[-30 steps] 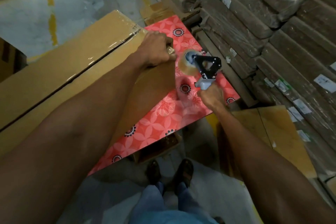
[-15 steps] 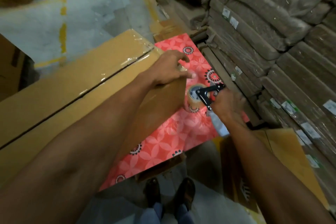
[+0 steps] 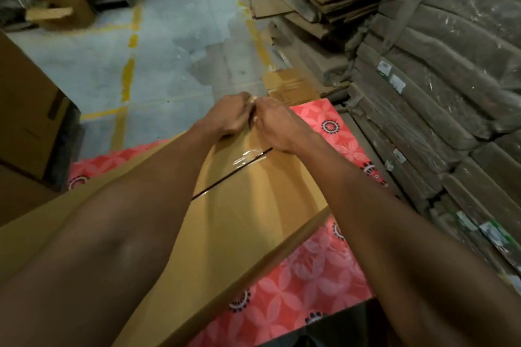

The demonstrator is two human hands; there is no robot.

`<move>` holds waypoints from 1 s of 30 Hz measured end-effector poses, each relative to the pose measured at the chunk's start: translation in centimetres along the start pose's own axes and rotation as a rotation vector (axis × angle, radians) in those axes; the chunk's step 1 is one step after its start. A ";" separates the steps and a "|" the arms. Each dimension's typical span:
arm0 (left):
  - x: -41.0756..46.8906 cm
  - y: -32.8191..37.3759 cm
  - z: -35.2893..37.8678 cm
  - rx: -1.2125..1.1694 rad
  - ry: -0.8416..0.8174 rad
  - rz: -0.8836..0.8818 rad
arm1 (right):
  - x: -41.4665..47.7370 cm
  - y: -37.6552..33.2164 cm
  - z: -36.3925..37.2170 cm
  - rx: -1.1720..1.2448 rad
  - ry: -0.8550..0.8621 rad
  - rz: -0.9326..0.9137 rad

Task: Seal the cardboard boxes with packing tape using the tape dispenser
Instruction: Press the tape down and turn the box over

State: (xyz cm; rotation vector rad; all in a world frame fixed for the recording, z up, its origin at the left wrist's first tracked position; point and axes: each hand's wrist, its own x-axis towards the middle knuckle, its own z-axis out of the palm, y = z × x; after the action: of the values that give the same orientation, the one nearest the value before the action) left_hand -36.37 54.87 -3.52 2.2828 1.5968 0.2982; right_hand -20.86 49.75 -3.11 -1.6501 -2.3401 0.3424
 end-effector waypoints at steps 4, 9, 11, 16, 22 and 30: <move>1.3 -1.2 0.9 0.038 0.014 -0.045 | 2.7 -0.1 1.7 0.009 -0.102 0.028; 1.3 -0.9 1.0 0.101 0.004 -0.083 | 1.5 -0.5 1.7 0.013 -0.086 0.078; 1.3 -0.7 0.8 0.103 -0.002 -0.086 | 0.4 -0.3 1.1 0.022 -0.120 0.067; 0.9 -0.1 0.7 0.155 -0.030 -0.112 | -6.8 0.4 -0.4 -0.026 -0.146 0.130; -2.1 2.8 1.7 0.325 -0.080 0.165 | -9.7 -0.2 -0.7 -0.117 -0.124 0.178; -5.8 4.6 3.0 0.308 -0.089 0.213 | -9.9 -0.1 -0.4 -0.163 -0.170 0.189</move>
State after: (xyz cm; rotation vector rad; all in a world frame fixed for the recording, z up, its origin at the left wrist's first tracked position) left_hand -33.29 47.53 -4.41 2.6636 1.4406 -0.0026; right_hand -17.61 40.40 -3.39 -1.9992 -2.3931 0.3490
